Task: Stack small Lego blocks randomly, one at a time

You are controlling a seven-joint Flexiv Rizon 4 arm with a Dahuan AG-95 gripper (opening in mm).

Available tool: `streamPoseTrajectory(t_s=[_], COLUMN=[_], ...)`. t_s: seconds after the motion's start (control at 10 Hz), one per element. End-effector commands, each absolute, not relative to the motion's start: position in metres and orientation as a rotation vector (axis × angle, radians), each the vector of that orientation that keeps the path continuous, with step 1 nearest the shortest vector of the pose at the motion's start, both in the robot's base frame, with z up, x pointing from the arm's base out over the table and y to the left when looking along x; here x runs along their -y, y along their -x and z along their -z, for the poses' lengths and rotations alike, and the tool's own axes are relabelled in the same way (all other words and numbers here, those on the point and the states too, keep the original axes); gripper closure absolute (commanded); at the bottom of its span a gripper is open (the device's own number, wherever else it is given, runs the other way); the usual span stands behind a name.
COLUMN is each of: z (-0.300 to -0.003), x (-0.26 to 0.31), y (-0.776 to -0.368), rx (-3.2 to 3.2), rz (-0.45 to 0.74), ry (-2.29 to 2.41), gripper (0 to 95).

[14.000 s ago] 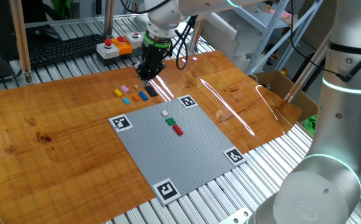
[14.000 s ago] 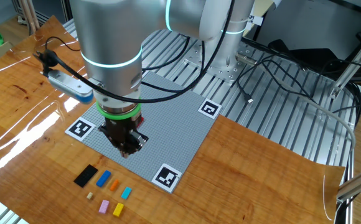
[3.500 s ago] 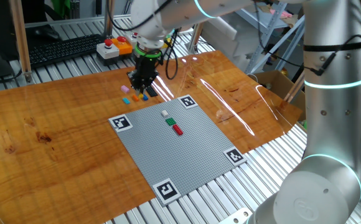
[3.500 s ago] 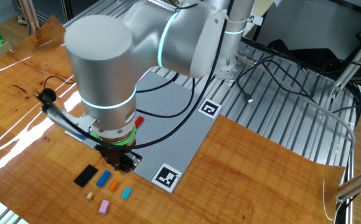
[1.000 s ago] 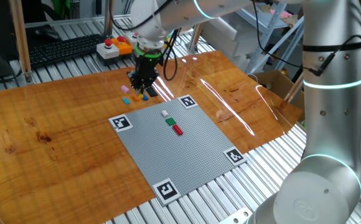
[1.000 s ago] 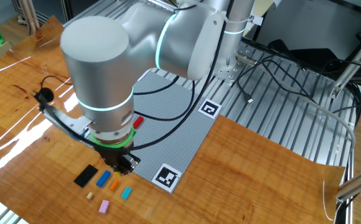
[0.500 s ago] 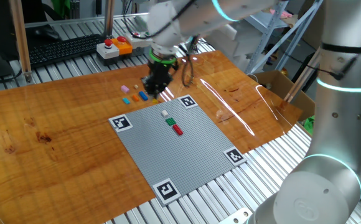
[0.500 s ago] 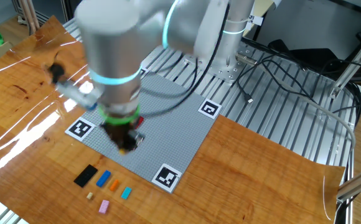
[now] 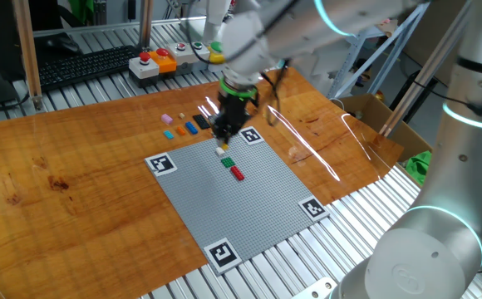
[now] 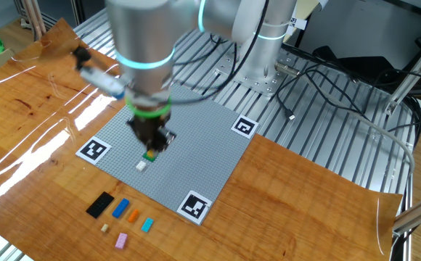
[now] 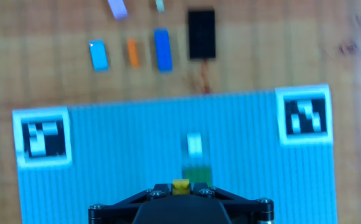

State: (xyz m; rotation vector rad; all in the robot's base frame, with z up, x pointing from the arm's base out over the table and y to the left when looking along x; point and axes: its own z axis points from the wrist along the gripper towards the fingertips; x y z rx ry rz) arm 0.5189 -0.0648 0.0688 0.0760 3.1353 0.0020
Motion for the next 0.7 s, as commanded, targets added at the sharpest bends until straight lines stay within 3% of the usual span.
streamPoseTrajectory(t_s=[0.1, 0.7], z=[-0.0637, -0.0634], x=[0.0683, 0.0664], y=[-0.5018, -0.4990], rx=[-3.129, -3.138], rz=[-0.005, -0.008], ry=[-0.084, -0.092], gripper=[95.0, 95.0])
